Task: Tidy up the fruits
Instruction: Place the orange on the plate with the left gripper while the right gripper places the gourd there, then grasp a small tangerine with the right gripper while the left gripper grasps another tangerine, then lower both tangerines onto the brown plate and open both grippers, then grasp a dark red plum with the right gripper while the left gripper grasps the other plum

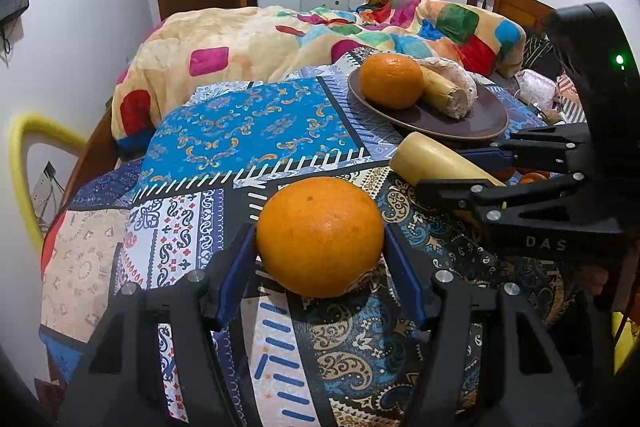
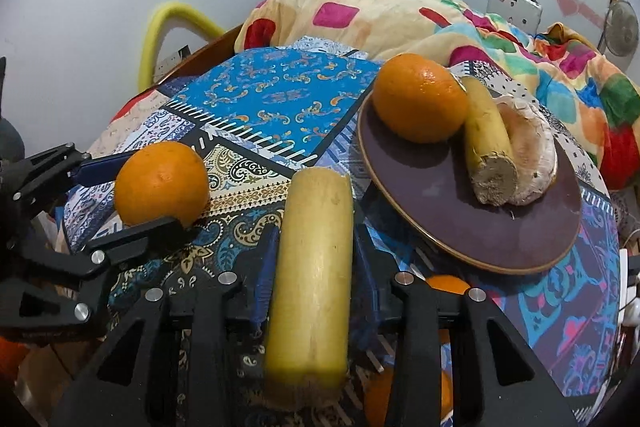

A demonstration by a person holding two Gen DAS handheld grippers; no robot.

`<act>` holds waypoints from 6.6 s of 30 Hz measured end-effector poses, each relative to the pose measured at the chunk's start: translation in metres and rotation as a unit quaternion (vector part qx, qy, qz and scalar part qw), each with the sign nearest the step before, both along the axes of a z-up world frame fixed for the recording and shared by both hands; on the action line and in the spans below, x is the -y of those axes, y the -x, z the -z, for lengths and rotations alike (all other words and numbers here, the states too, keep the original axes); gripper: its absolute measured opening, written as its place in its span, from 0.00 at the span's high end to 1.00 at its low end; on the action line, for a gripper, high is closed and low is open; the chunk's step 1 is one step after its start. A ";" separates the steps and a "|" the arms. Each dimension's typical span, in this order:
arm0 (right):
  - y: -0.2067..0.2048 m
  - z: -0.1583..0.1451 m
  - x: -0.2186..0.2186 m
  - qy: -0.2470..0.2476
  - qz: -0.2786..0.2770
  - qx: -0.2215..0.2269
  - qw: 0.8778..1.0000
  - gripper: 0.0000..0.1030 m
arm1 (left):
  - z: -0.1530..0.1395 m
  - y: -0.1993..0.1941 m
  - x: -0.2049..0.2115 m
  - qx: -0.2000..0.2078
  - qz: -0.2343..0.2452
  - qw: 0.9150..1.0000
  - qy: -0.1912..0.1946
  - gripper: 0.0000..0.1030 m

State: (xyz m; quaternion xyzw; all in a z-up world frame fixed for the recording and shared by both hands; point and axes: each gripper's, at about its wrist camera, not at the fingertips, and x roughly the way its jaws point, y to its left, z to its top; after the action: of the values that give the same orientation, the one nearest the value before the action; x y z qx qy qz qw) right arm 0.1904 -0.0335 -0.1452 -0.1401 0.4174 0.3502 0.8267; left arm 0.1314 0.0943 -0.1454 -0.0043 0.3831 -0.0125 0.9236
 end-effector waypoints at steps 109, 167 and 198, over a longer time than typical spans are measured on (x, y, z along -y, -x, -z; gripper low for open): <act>0.034 -0.009 0.098 -0.078 0.059 0.027 0.995 0.67 | -0.016 0.001 0.080 0.005 0.022 0.999 0.038 0.25; -0.069 -0.036 0.132 -0.068 0.104 0.064 0.990 0.59 | -0.025 -0.086 0.131 0.023 0.057 0.998 0.029 0.61; 0.002 0.009 0.129 -0.062 0.064 0.024 0.996 0.77 | -0.007 -0.035 0.121 -0.017 0.057 0.997 0.044 0.44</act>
State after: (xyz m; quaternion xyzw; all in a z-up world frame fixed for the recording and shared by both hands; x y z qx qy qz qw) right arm 0.1884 -0.1629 -0.1543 -0.0699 0.3832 0.3179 0.8644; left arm 0.1666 -0.0267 -0.1386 -0.0234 0.3971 -0.0824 0.9138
